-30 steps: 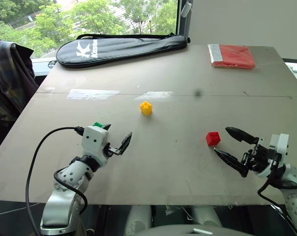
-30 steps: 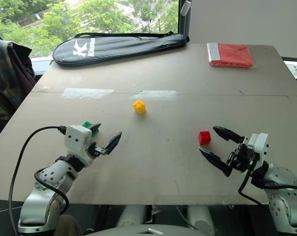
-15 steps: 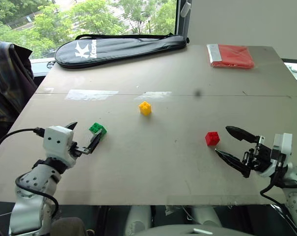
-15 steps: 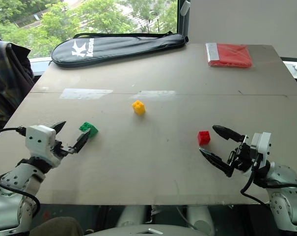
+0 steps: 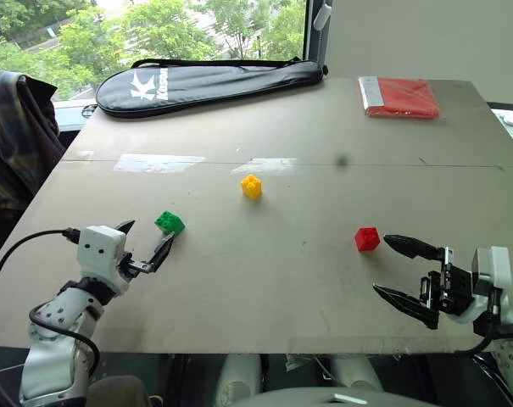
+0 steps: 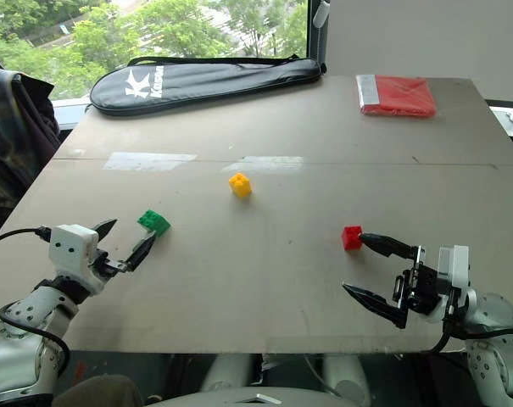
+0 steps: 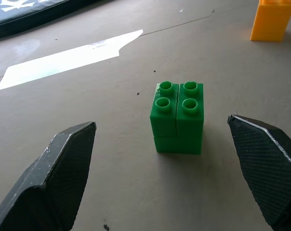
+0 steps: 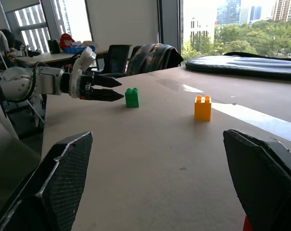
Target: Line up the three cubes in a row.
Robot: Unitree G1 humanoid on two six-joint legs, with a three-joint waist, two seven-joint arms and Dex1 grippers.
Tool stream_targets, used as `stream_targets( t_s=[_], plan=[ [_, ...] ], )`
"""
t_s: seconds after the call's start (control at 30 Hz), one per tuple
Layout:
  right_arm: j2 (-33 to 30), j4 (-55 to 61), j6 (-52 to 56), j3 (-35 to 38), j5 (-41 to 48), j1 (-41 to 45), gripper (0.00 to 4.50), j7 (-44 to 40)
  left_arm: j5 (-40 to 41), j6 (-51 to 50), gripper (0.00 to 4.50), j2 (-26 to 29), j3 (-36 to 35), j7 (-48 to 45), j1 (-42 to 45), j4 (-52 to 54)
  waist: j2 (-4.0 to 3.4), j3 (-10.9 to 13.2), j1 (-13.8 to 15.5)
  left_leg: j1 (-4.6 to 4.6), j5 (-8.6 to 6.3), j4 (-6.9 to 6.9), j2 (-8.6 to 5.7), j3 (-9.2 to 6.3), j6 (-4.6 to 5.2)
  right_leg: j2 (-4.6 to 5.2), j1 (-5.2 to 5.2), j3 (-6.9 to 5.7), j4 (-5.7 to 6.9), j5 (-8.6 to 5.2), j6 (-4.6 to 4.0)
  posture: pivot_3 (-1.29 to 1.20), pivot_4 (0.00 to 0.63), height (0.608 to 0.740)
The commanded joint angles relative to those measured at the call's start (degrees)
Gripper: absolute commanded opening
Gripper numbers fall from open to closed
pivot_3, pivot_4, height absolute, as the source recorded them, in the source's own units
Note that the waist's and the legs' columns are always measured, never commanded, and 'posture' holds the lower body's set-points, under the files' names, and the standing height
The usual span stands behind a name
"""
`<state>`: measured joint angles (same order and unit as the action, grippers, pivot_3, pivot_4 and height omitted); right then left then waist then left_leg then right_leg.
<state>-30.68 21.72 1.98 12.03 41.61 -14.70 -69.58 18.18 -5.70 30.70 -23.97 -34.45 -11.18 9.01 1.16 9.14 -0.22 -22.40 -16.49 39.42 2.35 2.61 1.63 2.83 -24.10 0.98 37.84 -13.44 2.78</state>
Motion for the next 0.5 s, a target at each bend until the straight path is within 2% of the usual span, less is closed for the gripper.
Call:
stream_targets(
  t_s=[0.03,0.3,0.4,0.43,0.5],
  plan=[
    [0.0,1.6,-1.2,0.9,1.3,-0.1,4.45,-0.6,-0.1,1.7,4.5,0.6,0.5,-0.8,1.1,-0.7,0.0,0.0,0.0,0.0,0.0,0.0,0.0,0.01,0.0,0.0,0.0,0.0,0.0,0.0,0.0,0.0,0.15,0.708],
    [0.0,2.3,-1.0,1.0,1.4,0.0,4.45,0.1,0.1,2.0,4.5,0.6,1.6,-0.9,3.0,-2.6,0.0,0.0,0.0,0.0,0.0,0.0,0.0,0.0,0.0,0.0,0.0,0.0,0.0,0.0,0.0,0.0,0.15,0.708],
    [0.0,3.1,-0.6,0.7,1.4,0.1,4.5,1.1,-0.3,2.0,3.74,1.2,2.2,-1.5,4.5,-4.9,0.01,0.0,0.0,0.0,0.0,0.0,0.0,0.0,0.0,0.0,0.0,-0.01,0.02,0.0,0.0,0.0,0.15,0.708],
    [0.0,3.2,-0.5,0.6,1.4,0.2,4.5,1.3,-0.4,1.9,3.17,1.3,2.4,-1.7,4.8,-5.4,0.01,0.0,0.0,0.0,0.0,0.0,0.0,-0.01,0.0,0.0,0.0,-0.02,0.02,0.0,0.0,0.0,0.15,0.708],
    [-0.1,3.2,-0.4,0.7,1.4,0.4,4.5,1.5,-0.5,1.4,2.31,1.7,3.4,-2.6,5.3,-5.7,0.02,0.0,0.0,0.01,0.0,0.0,-0.01,0.0,0.0,0.0,0.0,-0.01,0.03,0.0,0.0,0.0,0.15,0.708]
  ],
)
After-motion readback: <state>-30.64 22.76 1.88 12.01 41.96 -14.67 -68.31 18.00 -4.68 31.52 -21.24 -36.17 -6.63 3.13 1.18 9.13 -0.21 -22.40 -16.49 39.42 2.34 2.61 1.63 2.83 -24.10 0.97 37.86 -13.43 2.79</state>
